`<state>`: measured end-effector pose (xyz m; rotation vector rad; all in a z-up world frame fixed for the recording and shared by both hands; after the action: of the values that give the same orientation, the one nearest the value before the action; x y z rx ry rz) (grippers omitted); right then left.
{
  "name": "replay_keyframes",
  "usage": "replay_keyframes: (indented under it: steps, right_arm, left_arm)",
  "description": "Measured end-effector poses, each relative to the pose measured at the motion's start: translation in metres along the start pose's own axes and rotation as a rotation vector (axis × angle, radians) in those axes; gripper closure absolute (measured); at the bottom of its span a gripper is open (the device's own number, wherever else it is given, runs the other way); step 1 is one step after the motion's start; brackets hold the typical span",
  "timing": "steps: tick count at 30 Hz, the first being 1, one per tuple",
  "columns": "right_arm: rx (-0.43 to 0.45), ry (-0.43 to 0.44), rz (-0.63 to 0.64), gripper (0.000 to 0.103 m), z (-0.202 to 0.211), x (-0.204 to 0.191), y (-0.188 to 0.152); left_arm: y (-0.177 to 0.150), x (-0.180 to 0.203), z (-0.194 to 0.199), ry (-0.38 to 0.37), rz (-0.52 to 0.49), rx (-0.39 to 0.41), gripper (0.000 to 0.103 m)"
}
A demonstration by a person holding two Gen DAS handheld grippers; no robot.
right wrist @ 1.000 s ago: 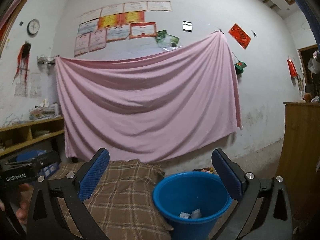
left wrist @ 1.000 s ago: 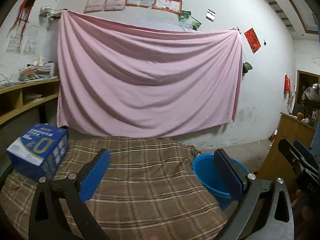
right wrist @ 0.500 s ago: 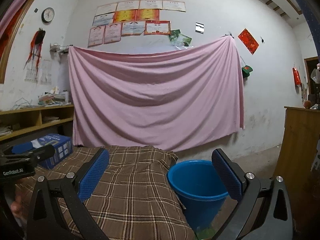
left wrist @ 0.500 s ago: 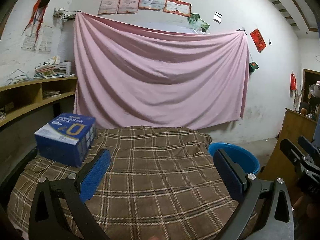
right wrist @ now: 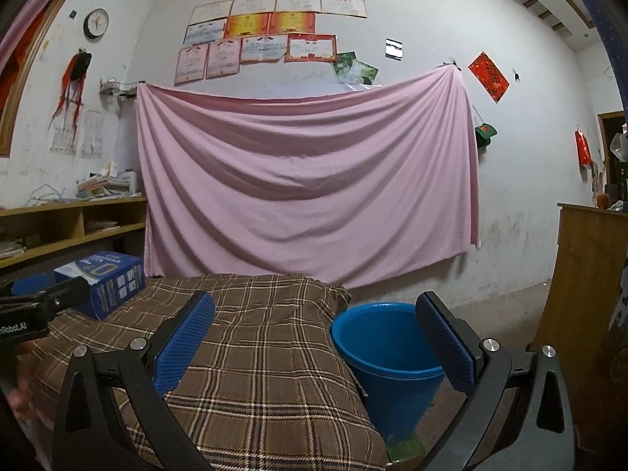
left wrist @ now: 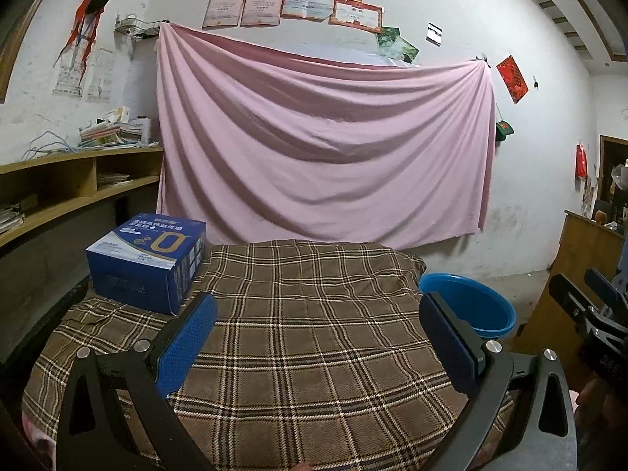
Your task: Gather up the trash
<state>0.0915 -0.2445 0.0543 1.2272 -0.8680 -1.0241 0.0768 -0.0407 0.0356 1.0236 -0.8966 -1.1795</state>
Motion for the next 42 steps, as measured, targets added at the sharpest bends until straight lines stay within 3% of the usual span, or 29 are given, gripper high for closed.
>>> replay_keyframes:
  steps: [42]
  right_arm:
    - [-0.002,-0.002,-0.011,0.000,0.0026,0.0027,-0.0027]
  left_arm:
    - [-0.0046,0.0021,-0.0007,-0.005,-0.004,-0.002,0.002]
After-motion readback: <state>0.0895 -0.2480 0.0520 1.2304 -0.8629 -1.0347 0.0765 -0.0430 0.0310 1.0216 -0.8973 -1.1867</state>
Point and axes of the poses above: each gripper's, at about its wrist camera, not at the fingertips, and z roughly against the way its jaws point, x to its right, y to its top, the point moved 6 cm from there along -z, roughly the way its jaws point, and after that the axes turned 15 degrees about y, right-handed, at the moved point
